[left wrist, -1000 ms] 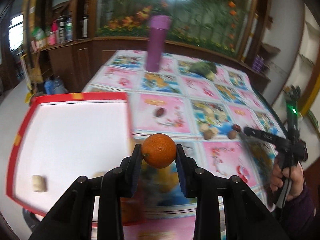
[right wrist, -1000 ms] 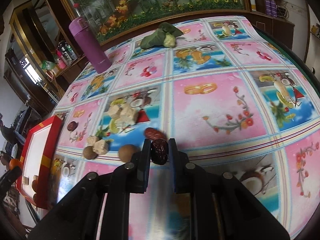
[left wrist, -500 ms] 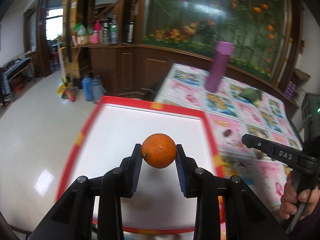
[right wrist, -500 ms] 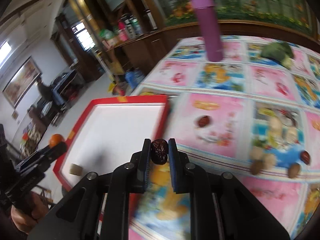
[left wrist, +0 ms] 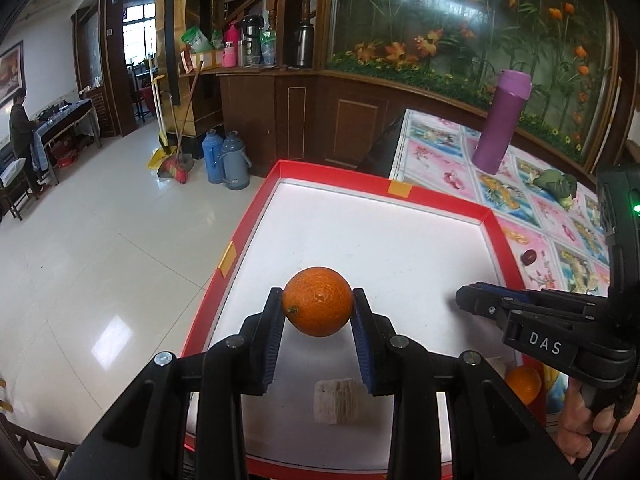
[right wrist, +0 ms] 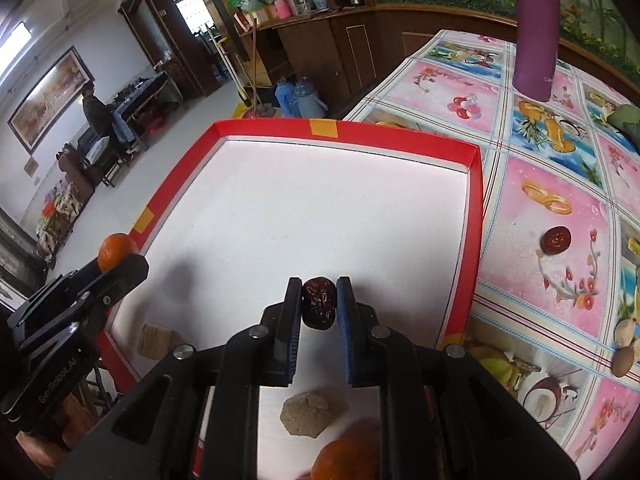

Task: Organize fruits
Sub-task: 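Carry the orange and the date into the tray and open both tools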

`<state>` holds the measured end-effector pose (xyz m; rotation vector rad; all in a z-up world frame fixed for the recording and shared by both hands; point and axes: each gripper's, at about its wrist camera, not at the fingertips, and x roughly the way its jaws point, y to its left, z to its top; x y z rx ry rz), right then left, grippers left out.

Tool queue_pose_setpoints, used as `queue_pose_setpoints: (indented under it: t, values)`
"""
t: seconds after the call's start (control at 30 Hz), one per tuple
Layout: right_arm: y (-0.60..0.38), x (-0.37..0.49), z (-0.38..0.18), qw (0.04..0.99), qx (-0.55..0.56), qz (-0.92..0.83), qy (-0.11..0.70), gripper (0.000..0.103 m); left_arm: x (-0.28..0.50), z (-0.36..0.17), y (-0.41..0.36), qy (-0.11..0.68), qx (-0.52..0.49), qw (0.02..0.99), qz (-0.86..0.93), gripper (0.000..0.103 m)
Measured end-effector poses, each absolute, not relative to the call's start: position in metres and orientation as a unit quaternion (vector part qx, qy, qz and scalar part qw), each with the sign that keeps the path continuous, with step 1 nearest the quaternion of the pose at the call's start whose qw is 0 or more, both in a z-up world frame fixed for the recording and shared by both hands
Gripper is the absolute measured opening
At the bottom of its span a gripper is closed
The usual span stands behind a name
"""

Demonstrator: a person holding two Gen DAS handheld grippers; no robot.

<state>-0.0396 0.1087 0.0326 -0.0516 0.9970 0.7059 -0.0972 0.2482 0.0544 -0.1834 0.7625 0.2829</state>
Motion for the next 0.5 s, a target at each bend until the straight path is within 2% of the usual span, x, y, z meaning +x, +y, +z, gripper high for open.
queue_pose_setpoints:
  t: [0.17, 0.23, 0.3, 0.5]
  values:
    - [0.111, -0.037, 0.025, 0.811, -0.023, 0.325, 0.486, 0.019, -0.098, 0.045, 0.245, 0.39, -0.081, 0.907, 0.139, 0.034]
    - [0.108, -0.037, 0.023, 0.81, -0.021, 0.322, 0.49, 0.019, -0.098, 0.044, 0.244, 0.395, -0.078, 0.905, 0.139, 0.038]
    - [0.105, -0.036, 0.023, 0.806, -0.014, 0.325, 0.494, 0.02, -0.101, 0.045, 0.243, 0.396, -0.076, 0.904, 0.144, 0.054]
    - [0.077, -0.035, 0.037, 0.803, 0.034, 0.354, 0.478, 0.022, -0.105, 0.056, 0.233, 0.39, -0.065, 0.906, 0.149, 0.059]
